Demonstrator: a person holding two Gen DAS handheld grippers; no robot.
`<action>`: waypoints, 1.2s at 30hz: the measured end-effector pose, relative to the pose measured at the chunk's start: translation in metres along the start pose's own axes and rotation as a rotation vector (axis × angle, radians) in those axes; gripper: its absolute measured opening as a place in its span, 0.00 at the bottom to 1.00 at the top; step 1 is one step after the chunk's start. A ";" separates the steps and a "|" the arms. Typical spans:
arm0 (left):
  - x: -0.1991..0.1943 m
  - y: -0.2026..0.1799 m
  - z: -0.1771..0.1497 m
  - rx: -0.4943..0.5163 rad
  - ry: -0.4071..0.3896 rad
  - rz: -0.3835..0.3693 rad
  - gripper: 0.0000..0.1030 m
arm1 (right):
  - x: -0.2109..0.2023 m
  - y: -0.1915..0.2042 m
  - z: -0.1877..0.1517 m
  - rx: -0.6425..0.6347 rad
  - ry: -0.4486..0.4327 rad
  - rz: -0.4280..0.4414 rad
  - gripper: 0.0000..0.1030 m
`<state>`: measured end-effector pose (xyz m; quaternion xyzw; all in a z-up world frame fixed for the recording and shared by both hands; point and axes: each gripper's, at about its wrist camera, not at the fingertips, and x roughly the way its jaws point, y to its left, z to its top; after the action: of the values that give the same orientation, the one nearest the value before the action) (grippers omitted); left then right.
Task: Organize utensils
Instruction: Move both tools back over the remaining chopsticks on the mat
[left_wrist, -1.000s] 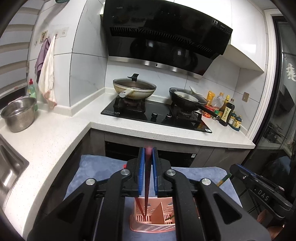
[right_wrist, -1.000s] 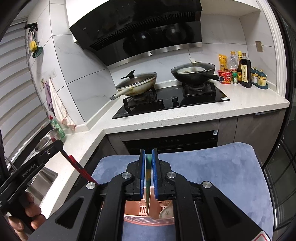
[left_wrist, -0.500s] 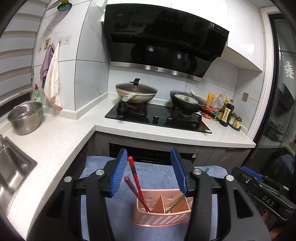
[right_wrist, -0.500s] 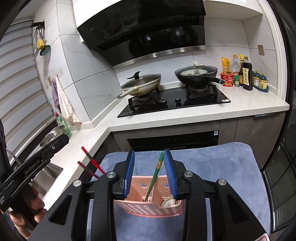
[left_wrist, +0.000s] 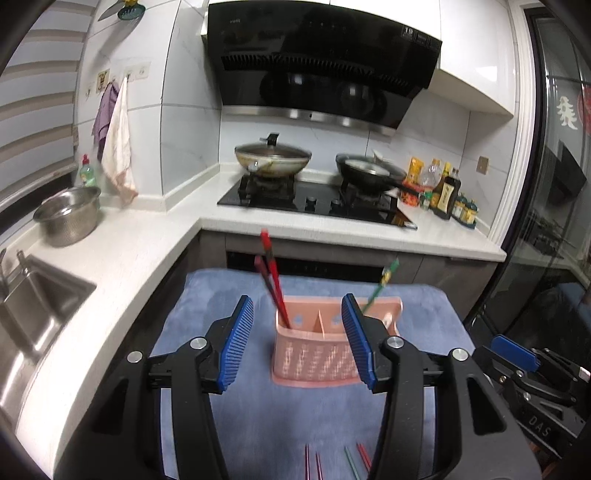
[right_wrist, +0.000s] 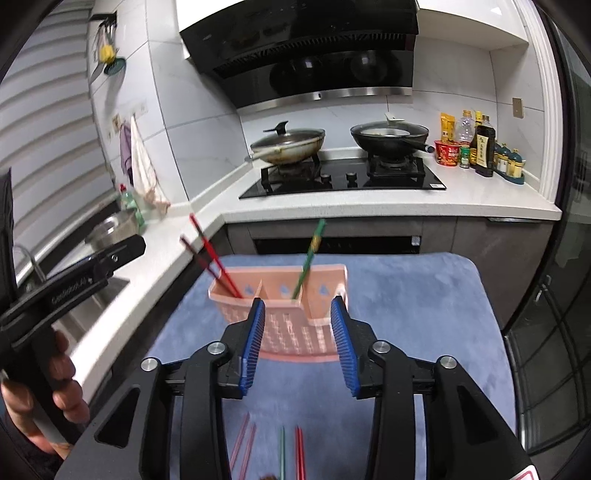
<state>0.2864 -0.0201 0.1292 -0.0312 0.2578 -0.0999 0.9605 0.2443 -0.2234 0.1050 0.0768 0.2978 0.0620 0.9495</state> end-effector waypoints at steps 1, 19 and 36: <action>-0.004 -0.001 -0.008 0.006 0.014 0.003 0.46 | -0.004 0.001 -0.007 -0.008 0.006 -0.004 0.37; -0.033 0.006 -0.151 -0.008 0.232 0.044 0.46 | -0.050 -0.002 -0.162 -0.040 0.183 -0.115 0.37; -0.053 0.018 -0.260 0.007 0.420 0.024 0.46 | -0.051 -0.008 -0.258 -0.013 0.329 -0.148 0.37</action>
<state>0.1146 0.0064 -0.0718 -0.0032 0.4522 -0.0938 0.8870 0.0549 -0.2114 -0.0779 0.0375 0.4536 0.0055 0.8904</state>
